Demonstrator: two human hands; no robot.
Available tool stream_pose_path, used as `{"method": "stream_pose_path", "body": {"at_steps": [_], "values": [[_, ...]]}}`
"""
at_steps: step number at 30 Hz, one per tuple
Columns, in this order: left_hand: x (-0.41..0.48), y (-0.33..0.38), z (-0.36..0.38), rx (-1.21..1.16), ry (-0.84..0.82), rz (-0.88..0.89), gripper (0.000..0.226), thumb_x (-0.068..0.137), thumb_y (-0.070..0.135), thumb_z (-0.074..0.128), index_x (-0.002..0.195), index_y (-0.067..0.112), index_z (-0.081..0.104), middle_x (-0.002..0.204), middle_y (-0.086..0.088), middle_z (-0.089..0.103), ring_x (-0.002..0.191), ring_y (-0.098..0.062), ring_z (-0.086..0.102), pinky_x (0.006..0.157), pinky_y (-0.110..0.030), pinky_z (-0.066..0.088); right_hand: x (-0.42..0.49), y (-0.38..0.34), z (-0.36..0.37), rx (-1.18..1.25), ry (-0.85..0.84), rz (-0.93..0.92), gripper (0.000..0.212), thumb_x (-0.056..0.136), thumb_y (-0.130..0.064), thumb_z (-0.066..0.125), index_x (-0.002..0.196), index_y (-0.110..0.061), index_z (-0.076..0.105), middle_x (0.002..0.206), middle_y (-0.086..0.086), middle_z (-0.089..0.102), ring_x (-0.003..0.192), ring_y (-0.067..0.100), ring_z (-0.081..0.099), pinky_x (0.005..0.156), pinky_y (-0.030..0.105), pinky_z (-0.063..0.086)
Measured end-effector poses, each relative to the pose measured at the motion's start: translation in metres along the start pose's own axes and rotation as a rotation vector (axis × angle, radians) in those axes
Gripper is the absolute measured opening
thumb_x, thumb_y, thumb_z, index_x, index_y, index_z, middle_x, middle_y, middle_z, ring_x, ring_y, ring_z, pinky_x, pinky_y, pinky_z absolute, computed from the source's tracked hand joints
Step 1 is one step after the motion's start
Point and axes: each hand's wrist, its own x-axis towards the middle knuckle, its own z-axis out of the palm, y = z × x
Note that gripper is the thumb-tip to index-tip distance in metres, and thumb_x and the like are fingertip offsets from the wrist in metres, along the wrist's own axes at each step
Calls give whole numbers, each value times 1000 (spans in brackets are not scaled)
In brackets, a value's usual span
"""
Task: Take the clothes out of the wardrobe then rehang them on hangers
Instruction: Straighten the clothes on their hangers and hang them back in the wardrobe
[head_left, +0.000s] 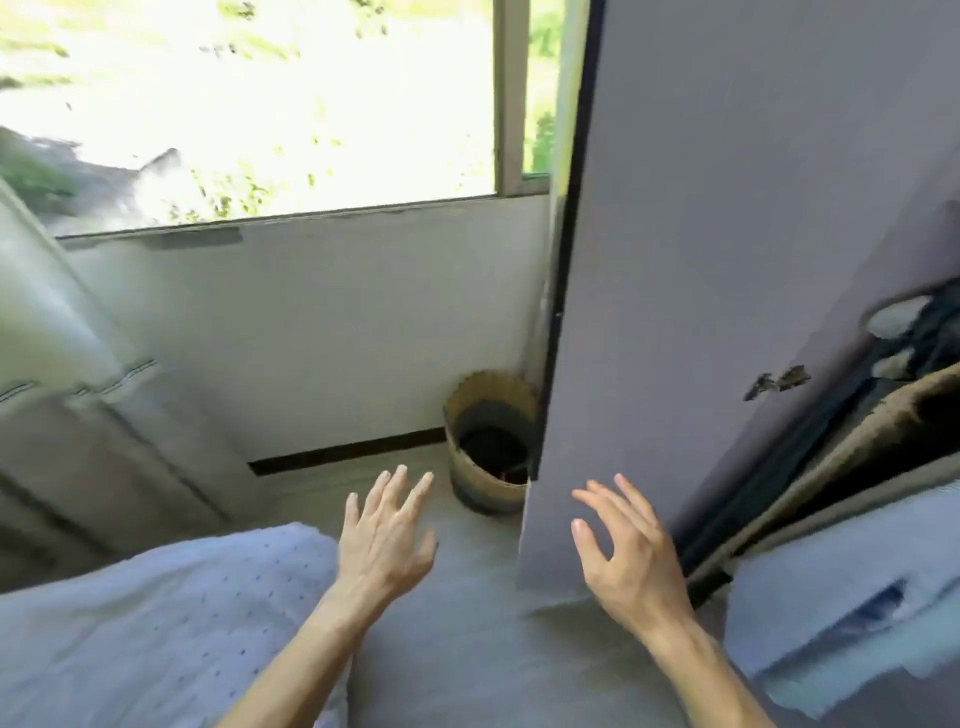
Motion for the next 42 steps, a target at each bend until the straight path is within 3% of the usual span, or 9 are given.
{"method": "stream_pose_path", "body": {"at_steps": [4, 10, 15, 22, 26, 32, 38, 42], "values": [[-92, -118, 21, -63, -73, -360, 69, 94, 47, 40, 158, 38, 15, 166, 0, 14, 154, -19, 7, 121, -51, 8, -18, -86, 73, 35, -202, -220, 35, 92, -28, 67, 127, -26, 67, 139, -7, 59, 144, 15, 36, 117, 49, 32], [-250, -225, 36, -200, -99, -757, 65, 98, 47, 39, 158, 32, 18, 166, 0, 16, 153, -18, 10, 122, -49, 8, -60, -194, 159, -27, -517, -554, 37, 95, -42, 58, 131, -34, 60, 144, -13, 53, 148, 11, 26, 122, 41, 24], [-361, -258, 50, -300, -54, -1039, 64, 97, 42, 41, 157, 32, 20, 164, 2, 20, 150, -20, 17, 121, -47, 13, -94, -268, 208, -107, -774, -861, 42, 99, -49, 47, 139, -39, 51, 152, -15, 43, 151, 11, 18, 122, 38, 21], [-457, -236, 80, -392, 21, -1375, 62, 98, 47, 39, 156, 32, 22, 161, 4, 27, 148, -19, 23, 118, -47, 21, -132, -321, 246, -155, -1056, -1184, 46, 101, -50, 41, 146, -41, 41, 159, -16, 31, 153, 11, 10, 123, 38, 17], [-477, -207, 89, -377, 18, -1487, 62, 99, 52, 37, 156, 31, 25, 160, 2, 31, 148, -19, 27, 118, -42, 27, -141, -332, 256, -159, -1145, -1325, 47, 101, -49, 41, 147, -38, 40, 160, -15, 30, 153, 12, 10, 123, 40, 18], [-483, -170, 106, -523, 0, -1651, 64, 96, 50, 41, 156, 37, 22, 162, 6, 25, 149, -20, 23, 117, -51, 26, -147, -335, 271, -164, -1187, -1482, 45, 103, -45, 39, 147, -39, 39, 159, -15, 31, 153, 12, 12, 121, 36, 21], [-488, -157, 134, -588, -110, -1702, 58, 95, 44, 41, 151, 35, 31, 150, 5, 40, 141, -20, 35, 111, -47, 33, -162, -328, 295, -259, -1311, -1497, 47, 103, -41, 38, 149, -35, 36, 160, -11, 30, 152, 14, 15, 120, 35, 21], [-488, -177, 161, -688, -249, -1681, 59, 96, 42, 41, 153, 29, 31, 157, 2, 35, 144, -24, 31, 115, -50, 28, -183, -328, 330, -365, -1379, -1514, 48, 103, -37, 37, 150, -29, 37, 156, -10, 36, 150, 15, 18, 119, 36, 24]]}}
